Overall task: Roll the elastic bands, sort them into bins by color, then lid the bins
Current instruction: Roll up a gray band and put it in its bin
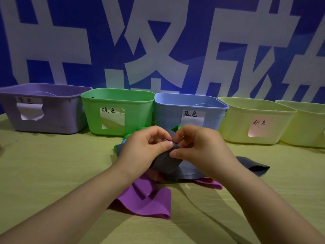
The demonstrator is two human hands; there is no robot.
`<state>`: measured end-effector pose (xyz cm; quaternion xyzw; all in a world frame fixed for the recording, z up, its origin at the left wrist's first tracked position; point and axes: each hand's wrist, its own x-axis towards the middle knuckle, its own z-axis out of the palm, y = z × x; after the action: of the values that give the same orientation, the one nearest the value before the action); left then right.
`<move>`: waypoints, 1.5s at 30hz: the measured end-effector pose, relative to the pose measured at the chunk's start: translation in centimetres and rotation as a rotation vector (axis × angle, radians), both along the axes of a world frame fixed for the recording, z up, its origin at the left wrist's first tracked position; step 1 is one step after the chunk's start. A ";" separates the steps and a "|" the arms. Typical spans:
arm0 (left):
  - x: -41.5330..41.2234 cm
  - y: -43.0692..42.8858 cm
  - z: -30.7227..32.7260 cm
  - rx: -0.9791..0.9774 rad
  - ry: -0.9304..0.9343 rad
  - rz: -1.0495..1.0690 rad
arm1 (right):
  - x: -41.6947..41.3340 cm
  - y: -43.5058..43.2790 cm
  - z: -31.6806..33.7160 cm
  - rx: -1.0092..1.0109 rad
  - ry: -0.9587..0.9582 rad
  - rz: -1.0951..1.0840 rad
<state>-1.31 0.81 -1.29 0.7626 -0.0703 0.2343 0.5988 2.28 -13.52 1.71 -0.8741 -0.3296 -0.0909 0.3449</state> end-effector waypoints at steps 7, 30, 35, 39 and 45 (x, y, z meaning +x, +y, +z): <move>0.1 -0.1 -0.3 0.006 0.018 0.114 | -0.3 0.4 -0.4 -0.127 -0.196 0.000; -0.4 0.1 -0.2 0.096 -0.050 0.108 | 0.1 -0.1 -0.2 0.034 -0.161 0.055; -0.3 0.2 -0.2 0.140 -0.071 0.119 | 0.1 -0.3 0.3 0.004 -0.113 0.102; -0.3 0.0 -0.3 0.076 -0.071 0.064 | 0.4 -0.3 0.2 0.015 -0.050 0.131; -0.4 0.3 -0.1 0.156 -0.094 -0.015 | 1.0 -0.5 0.1 0.218 0.291 0.227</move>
<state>-1.67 1.10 -1.42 0.7947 -0.1221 0.2592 0.5352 3.31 -14.06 1.79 -0.7928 -0.3608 0.0407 0.4895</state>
